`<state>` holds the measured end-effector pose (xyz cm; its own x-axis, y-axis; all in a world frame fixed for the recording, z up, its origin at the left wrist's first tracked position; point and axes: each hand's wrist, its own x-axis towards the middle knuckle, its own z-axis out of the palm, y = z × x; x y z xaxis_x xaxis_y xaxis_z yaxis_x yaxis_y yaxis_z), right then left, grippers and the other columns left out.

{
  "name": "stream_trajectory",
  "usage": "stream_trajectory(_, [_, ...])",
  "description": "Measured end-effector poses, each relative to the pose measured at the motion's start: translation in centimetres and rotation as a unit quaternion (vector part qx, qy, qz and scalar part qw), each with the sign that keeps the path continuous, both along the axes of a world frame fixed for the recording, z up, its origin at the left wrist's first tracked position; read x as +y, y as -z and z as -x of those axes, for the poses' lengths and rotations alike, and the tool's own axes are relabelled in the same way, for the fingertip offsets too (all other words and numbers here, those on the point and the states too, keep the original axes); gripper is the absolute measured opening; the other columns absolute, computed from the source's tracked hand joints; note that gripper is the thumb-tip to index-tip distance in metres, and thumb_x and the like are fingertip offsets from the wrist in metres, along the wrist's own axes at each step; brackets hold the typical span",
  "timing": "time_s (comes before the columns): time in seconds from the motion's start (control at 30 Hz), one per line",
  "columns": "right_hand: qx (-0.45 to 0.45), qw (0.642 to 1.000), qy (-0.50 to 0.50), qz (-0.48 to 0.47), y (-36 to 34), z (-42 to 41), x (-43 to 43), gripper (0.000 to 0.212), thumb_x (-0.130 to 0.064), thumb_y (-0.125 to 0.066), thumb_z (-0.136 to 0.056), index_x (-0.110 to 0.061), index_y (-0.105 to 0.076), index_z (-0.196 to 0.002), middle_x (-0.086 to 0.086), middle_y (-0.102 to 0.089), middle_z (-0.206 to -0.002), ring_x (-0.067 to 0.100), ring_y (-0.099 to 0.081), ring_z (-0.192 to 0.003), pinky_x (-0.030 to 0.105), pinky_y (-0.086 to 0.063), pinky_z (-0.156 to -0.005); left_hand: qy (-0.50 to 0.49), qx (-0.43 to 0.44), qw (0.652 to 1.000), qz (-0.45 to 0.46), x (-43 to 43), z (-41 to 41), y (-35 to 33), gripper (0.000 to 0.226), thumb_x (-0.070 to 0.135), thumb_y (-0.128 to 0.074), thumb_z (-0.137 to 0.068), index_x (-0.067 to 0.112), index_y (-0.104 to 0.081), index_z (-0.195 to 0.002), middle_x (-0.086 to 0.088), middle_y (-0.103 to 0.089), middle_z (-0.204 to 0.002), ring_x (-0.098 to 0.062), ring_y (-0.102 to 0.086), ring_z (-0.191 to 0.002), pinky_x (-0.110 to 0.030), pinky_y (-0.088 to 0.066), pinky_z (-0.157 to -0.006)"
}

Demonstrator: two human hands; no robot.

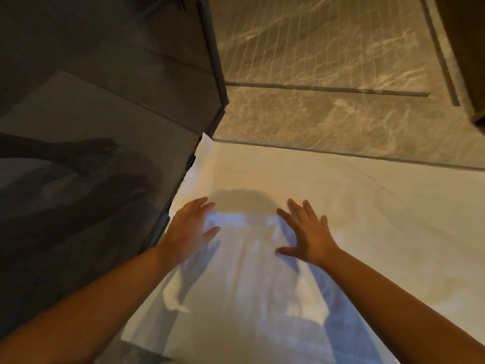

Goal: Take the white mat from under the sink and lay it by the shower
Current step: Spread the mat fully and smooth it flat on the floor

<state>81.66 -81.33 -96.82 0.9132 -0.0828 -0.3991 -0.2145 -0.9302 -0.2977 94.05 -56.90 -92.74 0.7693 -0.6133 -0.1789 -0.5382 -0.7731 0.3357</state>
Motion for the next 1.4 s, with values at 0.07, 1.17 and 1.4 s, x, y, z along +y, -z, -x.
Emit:
stream_trajectory(0.07, [0.003, 1.0, 0.005, 0.006, -0.1, -0.2, 0.0, 0.095, -0.063, -0.059, -0.073, -0.03, -0.004, -0.144, 0.003, 0.006, -0.156, 0.032, 0.006, -0.141, 0.061, -0.02, -0.105, -0.003, -0.011, 1.0, -0.004, 1.0, 0.6, -0.6, 0.053, 0.024, -0.066, -0.081, 0.005, -0.048, -0.127, -0.017, -0.042, -0.14, -0.03, -0.039, -0.129, -0.039, -0.029, -0.107])
stream_trajectory(1.17, [0.065, 0.996, 0.028, 0.06, -0.6, 9.7, -3.8, 0.095, -0.068, -0.056, -0.071, -0.034, -0.003, -0.143, 0.002, 0.006, -0.155, 0.024, 0.007, -0.142, 0.047, -0.031, -0.104, 0.142, 0.003, 0.98, -0.137, 0.7, 6.7, 2.6, 0.05, 0.054, -0.053, -0.073, 0.018, -0.05, -0.107, -0.006, -0.046, -0.11, -0.026, -0.046, -0.1, -0.034, -0.041, -0.075])
stream_trajectory(1.4, [0.039, 0.995, 0.062, 0.067, -1.3, 10.4, -4.6, 0.09, -0.07, -0.051, -0.072, -0.035, -0.006, -0.143, 0.001, 0.001, -0.155, 0.024, 0.0, -0.141, 0.047, -0.033, -0.104, 0.15, 0.038, 0.976, -0.15, -3.0, 3.6, 3.1, 0.062, 0.049, -0.05, -0.086, 0.024, -0.027, -0.138, -0.011, -0.015, -0.152, -0.027, -0.011, -0.14, -0.044, -0.021, -0.108])
